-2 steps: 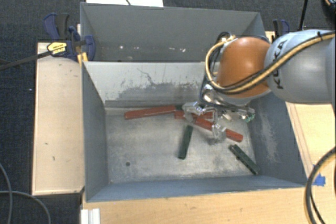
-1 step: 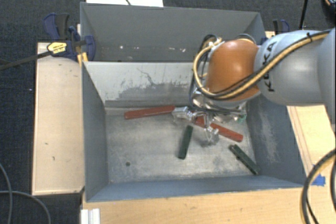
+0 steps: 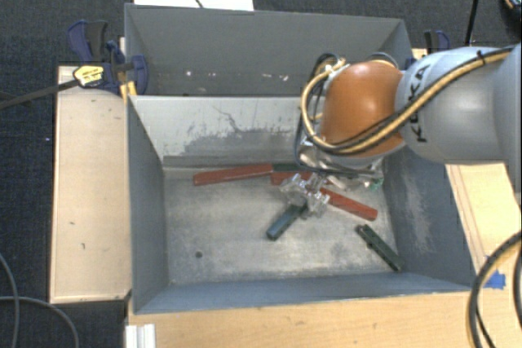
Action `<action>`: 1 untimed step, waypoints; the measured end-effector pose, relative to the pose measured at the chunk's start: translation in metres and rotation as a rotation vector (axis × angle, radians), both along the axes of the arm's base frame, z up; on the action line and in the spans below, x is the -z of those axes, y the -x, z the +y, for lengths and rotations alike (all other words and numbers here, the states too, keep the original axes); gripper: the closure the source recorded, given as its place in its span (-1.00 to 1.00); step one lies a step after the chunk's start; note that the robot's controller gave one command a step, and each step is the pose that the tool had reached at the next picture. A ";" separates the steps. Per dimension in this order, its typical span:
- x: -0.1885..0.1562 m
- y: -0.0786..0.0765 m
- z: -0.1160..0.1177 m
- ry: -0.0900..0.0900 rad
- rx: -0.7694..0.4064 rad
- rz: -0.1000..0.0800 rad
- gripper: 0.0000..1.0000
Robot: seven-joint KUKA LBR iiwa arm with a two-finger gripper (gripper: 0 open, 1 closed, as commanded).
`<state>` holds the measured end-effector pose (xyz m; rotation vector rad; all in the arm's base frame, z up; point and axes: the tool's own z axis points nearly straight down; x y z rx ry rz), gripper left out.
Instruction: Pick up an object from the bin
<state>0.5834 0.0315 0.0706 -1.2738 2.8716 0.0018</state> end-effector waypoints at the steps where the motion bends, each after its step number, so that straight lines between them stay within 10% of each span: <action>1: -0.140 0.038 0.026 -0.001 0.046 -0.010 1.00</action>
Offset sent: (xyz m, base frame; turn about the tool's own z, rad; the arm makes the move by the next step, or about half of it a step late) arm -0.0394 0.0253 0.1347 0.0467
